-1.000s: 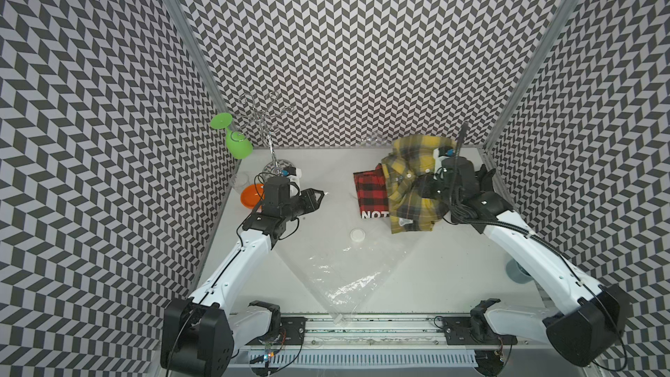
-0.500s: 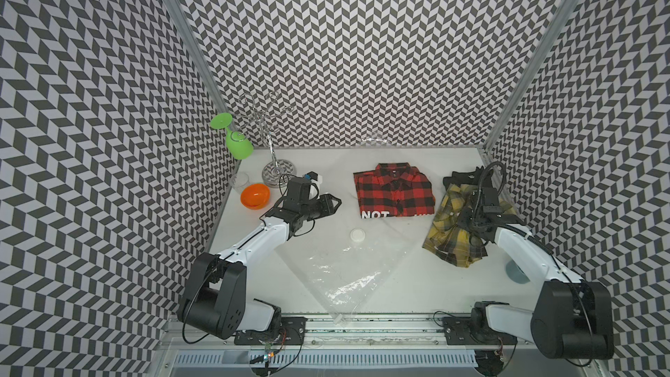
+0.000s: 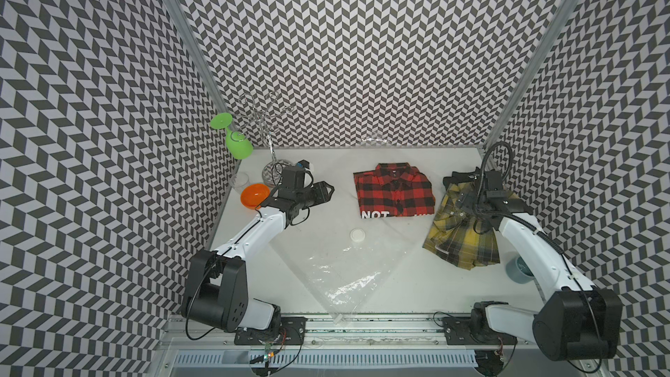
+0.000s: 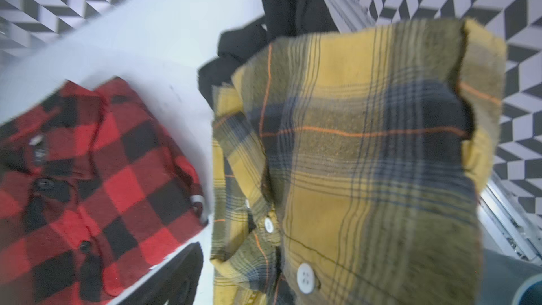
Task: Place the folded shirt into the vacuum bag
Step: Place the shirt at the center of the board.
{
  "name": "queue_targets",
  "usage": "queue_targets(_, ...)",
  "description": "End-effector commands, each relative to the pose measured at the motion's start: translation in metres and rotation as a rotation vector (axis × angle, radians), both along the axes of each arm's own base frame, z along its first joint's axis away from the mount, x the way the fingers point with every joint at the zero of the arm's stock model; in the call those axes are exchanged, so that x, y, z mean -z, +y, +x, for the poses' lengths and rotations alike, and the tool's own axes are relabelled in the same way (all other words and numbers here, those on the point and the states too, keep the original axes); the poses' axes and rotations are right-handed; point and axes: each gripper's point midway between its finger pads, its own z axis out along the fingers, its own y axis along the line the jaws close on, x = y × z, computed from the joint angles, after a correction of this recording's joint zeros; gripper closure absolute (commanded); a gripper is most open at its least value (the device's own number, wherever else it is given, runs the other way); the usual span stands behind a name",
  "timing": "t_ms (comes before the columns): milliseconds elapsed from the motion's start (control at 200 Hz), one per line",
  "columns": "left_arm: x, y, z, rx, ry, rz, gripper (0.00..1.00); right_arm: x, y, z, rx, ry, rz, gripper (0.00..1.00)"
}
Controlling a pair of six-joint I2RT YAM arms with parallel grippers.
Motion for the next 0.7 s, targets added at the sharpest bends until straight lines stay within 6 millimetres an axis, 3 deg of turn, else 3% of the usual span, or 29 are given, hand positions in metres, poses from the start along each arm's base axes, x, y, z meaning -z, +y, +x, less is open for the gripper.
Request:
queue_targets(0,-0.011,0.018,-0.002,-0.034,-0.018,0.074,0.43,-0.039,0.006,0.005,-0.003,-0.023,-0.143,0.01)
queue_targets(220,-0.006,0.034,-0.014,-0.064,0.006,0.073,0.42,-0.037,0.092,0.011,-0.169,-0.001,-0.197,0.01)
queue_targets(275,-0.004,0.034,-0.016,-0.060,0.011,0.071,0.42,-0.032,0.103,0.010,-0.178,0.000,-0.194,0.01)
queue_targets(351,-0.002,0.032,-0.017,-0.054,0.013,0.064,0.43,-0.026,0.121,0.014,-0.232,-0.005,-0.108,0.01)
queue_targets(421,0.004,0.026,-0.018,-0.036,0.019,0.055,0.42,-0.020,0.160,0.021,-0.367,-0.047,0.071,0.01)
queue_targets(471,0.011,0.017,-0.019,-0.015,0.034,0.059,0.43,-0.008,0.194,0.019,-0.461,-0.057,0.236,0.00)
queue_targets(526,0.019,0.008,-0.022,0.007,0.051,0.072,0.43,0.013,0.217,0.014,-0.490,-0.032,0.381,0.03)
queue_targets(626,0.036,-0.005,-0.029,0.028,0.080,0.060,0.43,0.057,0.225,0.006,-0.471,0.014,0.461,0.05)
queue_targets(696,0.046,-0.017,-0.036,0.048,0.098,0.039,0.44,0.071,0.227,0.002,-0.420,0.025,0.531,0.09)
